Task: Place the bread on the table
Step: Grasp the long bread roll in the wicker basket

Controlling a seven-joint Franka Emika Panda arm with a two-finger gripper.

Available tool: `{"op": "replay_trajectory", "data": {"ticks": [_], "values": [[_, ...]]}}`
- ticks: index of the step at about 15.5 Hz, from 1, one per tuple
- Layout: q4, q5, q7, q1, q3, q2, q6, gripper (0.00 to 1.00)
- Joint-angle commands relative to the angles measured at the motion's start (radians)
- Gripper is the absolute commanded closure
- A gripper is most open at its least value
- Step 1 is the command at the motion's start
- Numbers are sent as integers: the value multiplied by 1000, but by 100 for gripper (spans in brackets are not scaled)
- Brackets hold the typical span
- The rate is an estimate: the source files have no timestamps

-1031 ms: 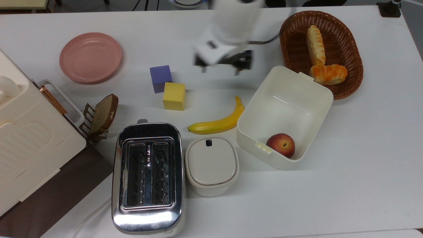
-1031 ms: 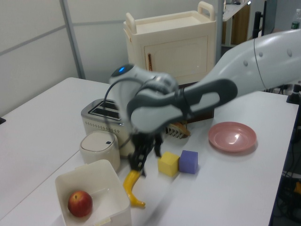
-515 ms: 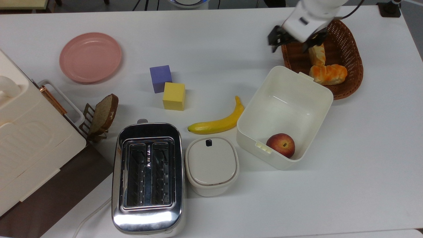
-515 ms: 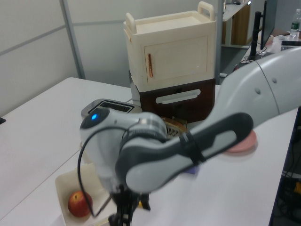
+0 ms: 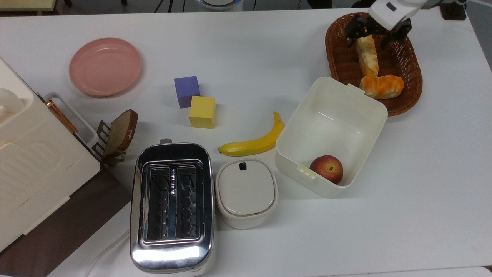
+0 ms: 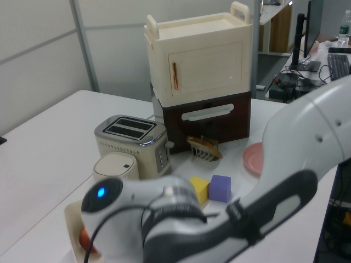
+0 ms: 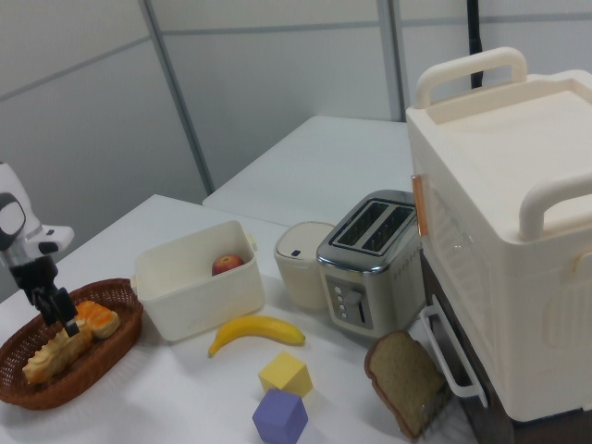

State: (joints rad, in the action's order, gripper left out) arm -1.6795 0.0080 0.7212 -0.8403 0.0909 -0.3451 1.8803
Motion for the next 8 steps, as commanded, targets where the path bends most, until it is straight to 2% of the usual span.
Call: {"op": "replay_trajectory", "data": {"ticks": [1, 2, 3, 4, 5, 7, 8], "values": [[6, 26, 21, -23, 20, -72, 65, 0], [6, 18, 46, -25, 20, -84, 72, 3], [12, 10, 66, -25, 20, -94, 74, 15], [35, 10, 67, -25, 20, -103, 74, 33], [56, 10, 66, -26, 20, -116, 73, 59], [66, 10, 64, -26, 18, -114, 63, 100], [69, 9, 63, -26, 17, -98, 57, 100]]}}
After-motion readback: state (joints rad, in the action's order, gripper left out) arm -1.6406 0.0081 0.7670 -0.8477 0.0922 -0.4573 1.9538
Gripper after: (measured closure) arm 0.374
